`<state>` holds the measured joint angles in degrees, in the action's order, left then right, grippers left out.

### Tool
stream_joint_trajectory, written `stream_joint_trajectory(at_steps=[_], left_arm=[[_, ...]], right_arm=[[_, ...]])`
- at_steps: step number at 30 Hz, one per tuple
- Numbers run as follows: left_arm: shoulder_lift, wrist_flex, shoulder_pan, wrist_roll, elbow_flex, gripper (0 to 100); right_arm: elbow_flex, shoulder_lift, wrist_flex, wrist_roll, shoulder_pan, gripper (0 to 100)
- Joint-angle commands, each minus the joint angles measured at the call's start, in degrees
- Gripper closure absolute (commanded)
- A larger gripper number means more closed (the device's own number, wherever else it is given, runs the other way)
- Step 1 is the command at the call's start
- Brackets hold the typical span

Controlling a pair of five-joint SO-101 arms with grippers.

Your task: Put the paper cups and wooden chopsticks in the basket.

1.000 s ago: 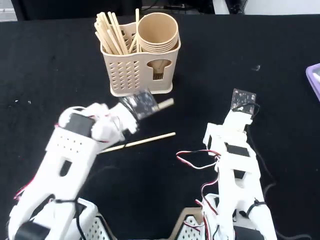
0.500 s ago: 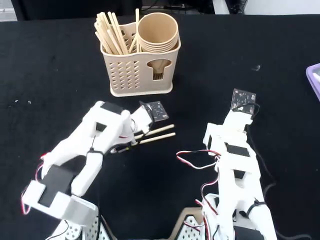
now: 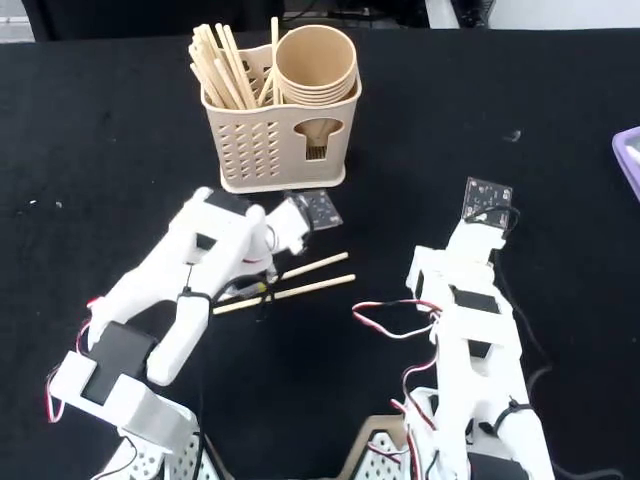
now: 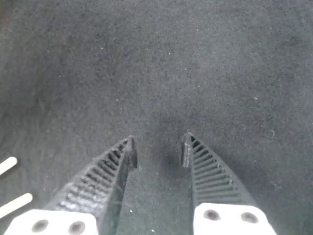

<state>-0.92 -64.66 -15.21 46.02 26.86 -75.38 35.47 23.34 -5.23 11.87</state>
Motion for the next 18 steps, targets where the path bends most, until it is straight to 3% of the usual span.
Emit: stream_joint_trajectory(at_steps=[1, 5, 8, 18], left_arm=[[0.1, -6.4, -0.8, -2.5, -9.2, 89], [-0.5, -10.2, -1.4, -7.4, -10.9, 81], [-0.5, -9.7, -3.9, -8.0, -8.6, 82], [-0.6, 5.6, -6.0, -8.0, 1.3, 83]], right_arm=[[2.4, 1.4, -1.4, -0.1, -0.8, 83.9], [2.4, 1.4, -1.4, -0.1, -0.8, 83.9], [2.4, 1.4, -1.4, -0.1, -0.8, 83.9], [2.4, 1.4, -1.4, -0.1, -0.8, 83.9]])
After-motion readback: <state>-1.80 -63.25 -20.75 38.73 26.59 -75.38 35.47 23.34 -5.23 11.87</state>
